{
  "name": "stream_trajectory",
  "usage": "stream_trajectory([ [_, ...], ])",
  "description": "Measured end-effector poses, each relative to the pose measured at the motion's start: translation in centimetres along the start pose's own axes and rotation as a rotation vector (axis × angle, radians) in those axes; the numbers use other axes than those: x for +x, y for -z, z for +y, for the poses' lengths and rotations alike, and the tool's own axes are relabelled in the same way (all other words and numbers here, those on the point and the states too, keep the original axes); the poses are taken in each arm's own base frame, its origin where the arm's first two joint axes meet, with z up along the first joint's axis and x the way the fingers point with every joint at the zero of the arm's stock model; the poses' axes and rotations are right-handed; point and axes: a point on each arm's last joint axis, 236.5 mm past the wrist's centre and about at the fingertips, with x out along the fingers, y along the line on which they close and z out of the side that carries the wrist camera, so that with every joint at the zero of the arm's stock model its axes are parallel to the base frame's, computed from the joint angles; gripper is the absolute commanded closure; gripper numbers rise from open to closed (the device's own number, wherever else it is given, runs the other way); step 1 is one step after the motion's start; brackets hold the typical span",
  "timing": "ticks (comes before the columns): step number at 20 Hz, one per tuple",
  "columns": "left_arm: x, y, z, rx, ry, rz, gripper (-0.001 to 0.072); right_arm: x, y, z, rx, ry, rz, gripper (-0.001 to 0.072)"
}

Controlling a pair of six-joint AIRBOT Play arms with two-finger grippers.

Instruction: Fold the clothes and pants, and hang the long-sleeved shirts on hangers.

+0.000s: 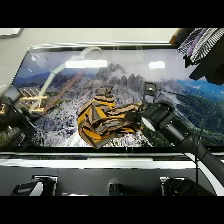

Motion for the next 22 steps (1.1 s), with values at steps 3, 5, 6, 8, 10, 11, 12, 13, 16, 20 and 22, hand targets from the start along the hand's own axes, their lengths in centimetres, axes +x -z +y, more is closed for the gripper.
stream_trajectory([
  [3,0.3,0.6,-4.8,0.025,0.079,-0.010,0.0687,-0.3,-0.4,-0.8,0.011,0.034,-0.012,0.0685],
  [5,0.4,1.4,-7.4,0.040,0.140,0.006,0.0687,-0.6,-0.8,-1.3,0.020,0.058,-0.024,0.0685],
  [6,0.5,2.1,-8.6,0.056,0.175,0.026,0.0687,-0.7,-1.0,-1.6,0.029,0.068,-0.031,0.0685],
  [8,0.5,3.1,-10.2,0.081,0.220,0.060,0.0687,-0.8,-1.3,-2.0,0.059,0.088,-0.045,0.0686],
  [10,0.5,3.7,-11.2,0.101,0.248,0.081,0.0687,-0.8,-1.6,-2.5,0.097,0.102,-0.053,0.0686],
  [11,0.5,4.0,-11.5,0.106,0.258,0.093,0.0687,-0.8,-1.9,-3.0,0.124,0.108,-0.055,0.0686],
  [12,0.5,4.4,-11.7,0.112,0.268,0.106,0.0687,-0.7,-2.2,-3.5,0.148,0.115,-0.053,0.0685],
  [13,0.4,4.6,-12.0,0.116,0.277,0.113,0.0687,-0.6,-2.4,-4.0,0.177,0.122,-0.048,0.0685],
  [16,0.3,5.2,-12.5,0.133,0.299,0.135,0.0686,-0.2,-3.1,-4.6,0.234,0.099,-0.042,0.0685],
  [20,0.1,5.7,-13.0,0.164,0.326,0.150,0.0686,0.0,-3.7,-4.2,0.237,0.061,-0.043,0.0685],
  [22,0.1,5.8,-13.2,0.184,0.338,0.154,0.0686,0.0,-4.0,-3.8,0.222,0.040,-0.050,0.0685],
])
